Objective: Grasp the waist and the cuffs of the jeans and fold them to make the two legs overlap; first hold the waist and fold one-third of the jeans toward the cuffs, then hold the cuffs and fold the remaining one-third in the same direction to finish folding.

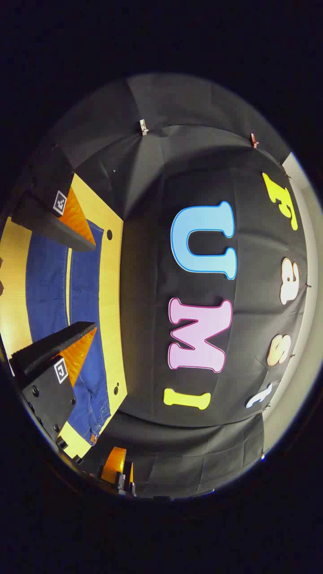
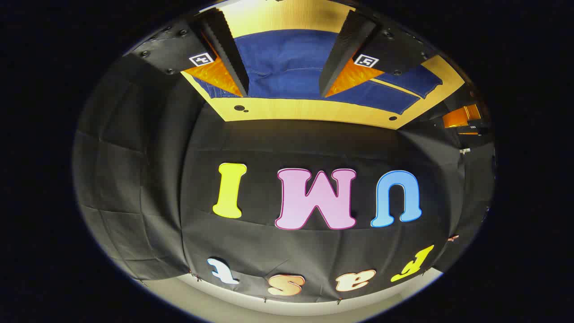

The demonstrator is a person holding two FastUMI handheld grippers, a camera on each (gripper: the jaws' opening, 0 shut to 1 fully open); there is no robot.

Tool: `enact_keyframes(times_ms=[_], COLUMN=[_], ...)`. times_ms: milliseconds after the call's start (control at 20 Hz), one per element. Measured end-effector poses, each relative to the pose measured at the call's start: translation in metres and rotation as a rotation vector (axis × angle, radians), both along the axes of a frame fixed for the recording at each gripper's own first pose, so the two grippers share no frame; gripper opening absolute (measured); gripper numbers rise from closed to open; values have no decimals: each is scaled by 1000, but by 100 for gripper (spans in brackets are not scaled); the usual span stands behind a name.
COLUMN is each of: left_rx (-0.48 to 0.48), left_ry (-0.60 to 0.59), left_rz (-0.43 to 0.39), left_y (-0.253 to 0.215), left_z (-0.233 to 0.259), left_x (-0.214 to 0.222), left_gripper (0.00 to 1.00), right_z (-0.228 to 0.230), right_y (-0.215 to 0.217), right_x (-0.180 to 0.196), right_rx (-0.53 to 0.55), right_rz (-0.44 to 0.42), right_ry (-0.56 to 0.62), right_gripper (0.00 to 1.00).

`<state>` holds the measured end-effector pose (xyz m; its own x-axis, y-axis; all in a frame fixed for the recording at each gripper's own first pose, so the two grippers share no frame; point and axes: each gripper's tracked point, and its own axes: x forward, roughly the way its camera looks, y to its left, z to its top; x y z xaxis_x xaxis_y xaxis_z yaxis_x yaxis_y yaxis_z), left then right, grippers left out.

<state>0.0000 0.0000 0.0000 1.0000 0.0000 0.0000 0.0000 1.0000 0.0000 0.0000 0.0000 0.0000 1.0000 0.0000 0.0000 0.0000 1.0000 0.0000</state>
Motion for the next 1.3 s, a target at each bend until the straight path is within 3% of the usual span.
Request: enact_keyframes(times_ms=[200,250,300,450,500,550,900,1300], left_rx=[9,10,10,15,16,16,5,147], left_ry=[1,3,6,23,27,29,43,117], left_rz=[-9,-9,-12,-12,-11,-10,12,65], left_y=[-3,-3,-4,-4,-4,-3,2,44], left_z=[-1,-3,-5,-13,-14,-15,-19,-56], left_x=[-1,-2,-2,-2,-4,-4,-6,0], left_gripper=[99,99,99,99,99,99,99,98], right_z=[-3,-4,-4,-6,-6,-8,-13,-10], right_y=[-3,-3,-3,-3,-3,-3,-2,-11], right_x=[-2,-3,-3,-6,-6,-6,-7,4], right_rx=[4,6,6,5,4,3,2,-12], right_rz=[-7,-8,-10,-10,-9,-8,-6,-11], right_ry=[5,6,7,12,14,16,28,19], right_gripper=[96,92,96,96,92,96,97,96])
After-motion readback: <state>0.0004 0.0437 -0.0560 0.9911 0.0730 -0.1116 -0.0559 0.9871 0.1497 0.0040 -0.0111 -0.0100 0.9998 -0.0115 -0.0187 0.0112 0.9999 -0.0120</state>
